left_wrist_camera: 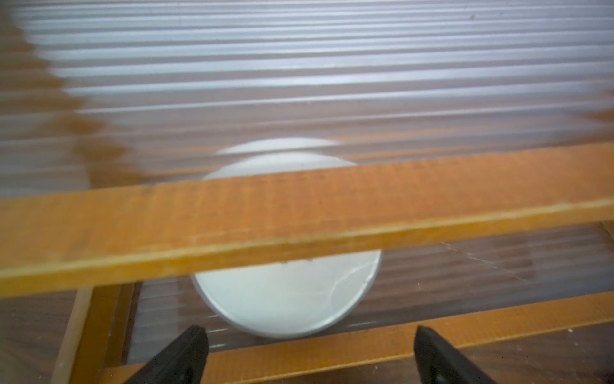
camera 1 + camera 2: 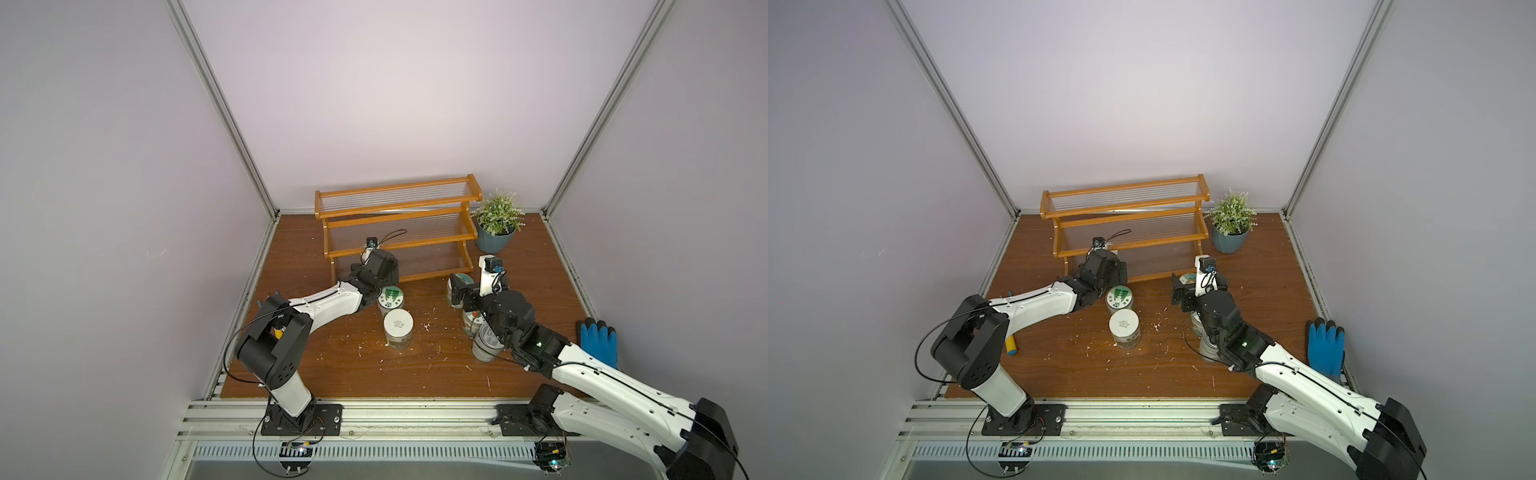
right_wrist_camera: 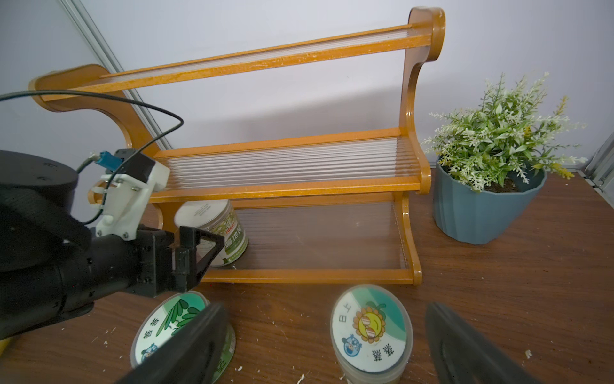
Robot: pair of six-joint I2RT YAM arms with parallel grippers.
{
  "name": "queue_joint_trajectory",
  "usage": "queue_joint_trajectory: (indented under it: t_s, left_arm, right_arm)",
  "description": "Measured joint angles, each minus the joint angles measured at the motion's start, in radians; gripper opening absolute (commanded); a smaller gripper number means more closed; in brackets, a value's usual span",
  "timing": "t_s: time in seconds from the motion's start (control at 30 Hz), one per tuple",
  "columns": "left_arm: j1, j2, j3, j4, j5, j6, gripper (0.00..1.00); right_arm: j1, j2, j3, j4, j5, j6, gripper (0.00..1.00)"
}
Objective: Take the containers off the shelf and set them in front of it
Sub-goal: 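Pick up a container from the shelf.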
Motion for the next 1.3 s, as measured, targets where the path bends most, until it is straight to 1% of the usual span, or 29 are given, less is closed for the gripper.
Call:
queue_joint_trajectory:
  t_s: [0.37,0.7,1.0,1.3]
  left_arm:
    - [0.000,0.068,0.023,0.051,-0.021,0.027,1.00]
    - [0.000,0.087,0.027,0.106,-0.083,0.041,1.00]
    - [0.000,0.148,0.027,0.141,-0.128,0.040,1.00]
    - [0.000,0.152,0.027,0.206,-0.179,0.043,1.00]
  right_arm:
    - [0.000,0.014,0.002,0.000,-0.007,0.000,0.99]
    - [0.000,0.022,0.007,0.000,-0.019,0.000,0.99]
    - [0.000,0.027,0.007,0.000,-0.022,0.000,0.99]
    - [0.000,0.027,0.007,0.000,-0.022,0.000,0.99]
